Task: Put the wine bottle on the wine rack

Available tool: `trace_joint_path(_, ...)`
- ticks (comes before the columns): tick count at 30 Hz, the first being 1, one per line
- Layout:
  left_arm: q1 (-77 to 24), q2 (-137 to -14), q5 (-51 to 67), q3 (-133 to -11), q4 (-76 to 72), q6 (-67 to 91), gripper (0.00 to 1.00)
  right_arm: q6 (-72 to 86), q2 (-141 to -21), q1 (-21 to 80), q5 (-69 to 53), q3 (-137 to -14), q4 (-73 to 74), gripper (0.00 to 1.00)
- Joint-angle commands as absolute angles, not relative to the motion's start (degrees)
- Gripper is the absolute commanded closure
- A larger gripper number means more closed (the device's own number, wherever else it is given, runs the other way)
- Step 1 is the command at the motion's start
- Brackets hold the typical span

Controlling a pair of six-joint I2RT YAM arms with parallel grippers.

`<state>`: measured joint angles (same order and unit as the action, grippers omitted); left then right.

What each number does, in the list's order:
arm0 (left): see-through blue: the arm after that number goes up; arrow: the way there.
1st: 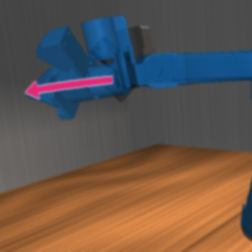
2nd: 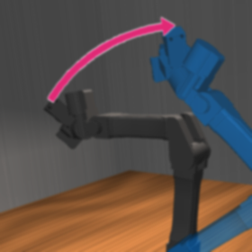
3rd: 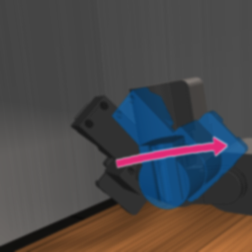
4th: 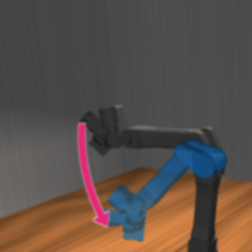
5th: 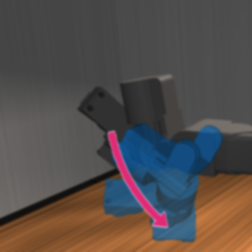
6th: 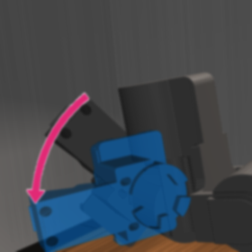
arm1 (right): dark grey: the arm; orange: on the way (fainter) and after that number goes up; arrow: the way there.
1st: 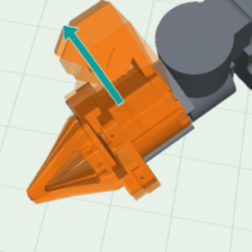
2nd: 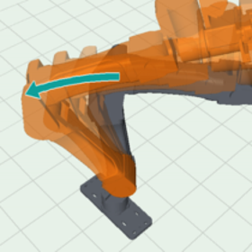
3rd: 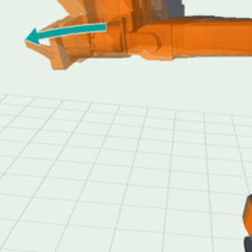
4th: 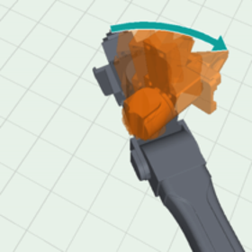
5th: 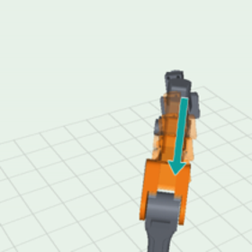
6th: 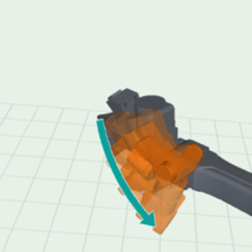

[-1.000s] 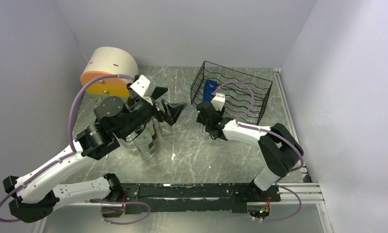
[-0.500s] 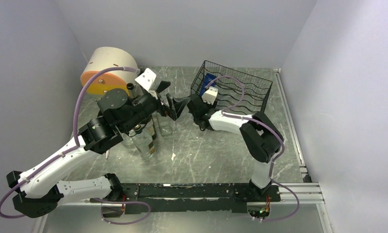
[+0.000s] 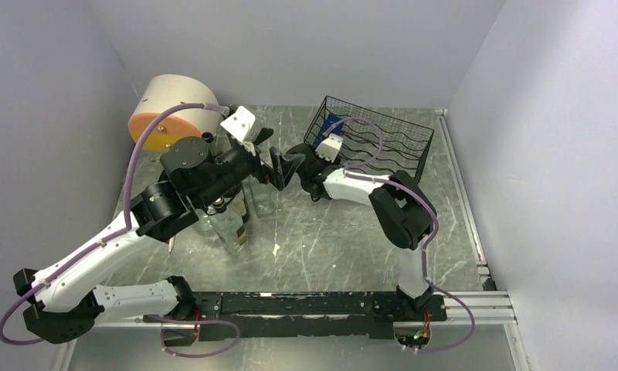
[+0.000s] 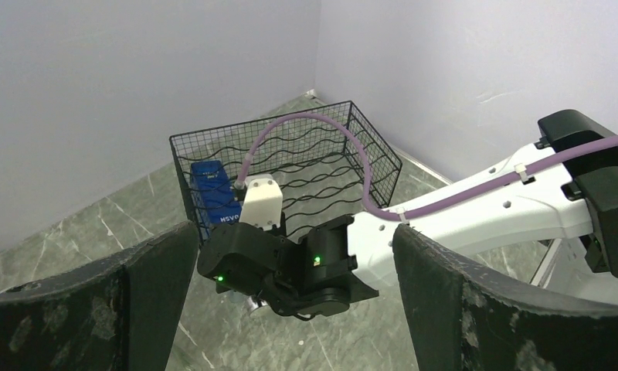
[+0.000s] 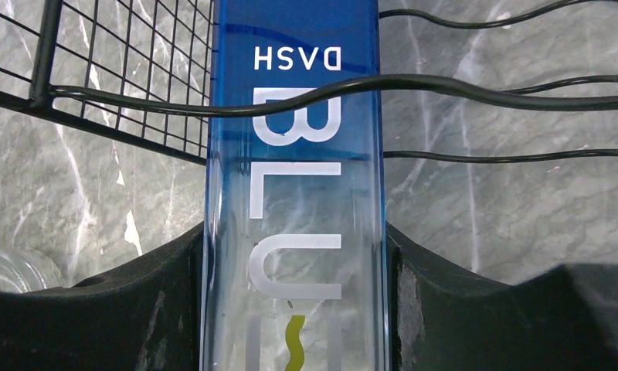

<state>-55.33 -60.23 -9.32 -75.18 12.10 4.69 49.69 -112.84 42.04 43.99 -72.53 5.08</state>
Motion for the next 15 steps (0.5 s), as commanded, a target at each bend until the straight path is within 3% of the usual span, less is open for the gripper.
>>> trace_joint_path(1,-55.5,-59.4,-9.9,-76.8,12.9,4.0,0.0,51.9,-112.7,41.3,47.7,-77.1,0.3,0.83)
trace_joint_path(10,-55.5,-59.2,-10.1,-77.0,14.0,4.0,0.0,55.8,-116.1,39.8,46.0,-80.6,4.8,0.69)
trace_joint_path(15,-55.5,-59.4,-10.2,-76.8,13.9,3.8,0.0,54.8,-116.4,39.1,43.9,-79.1,2.5,0.4)
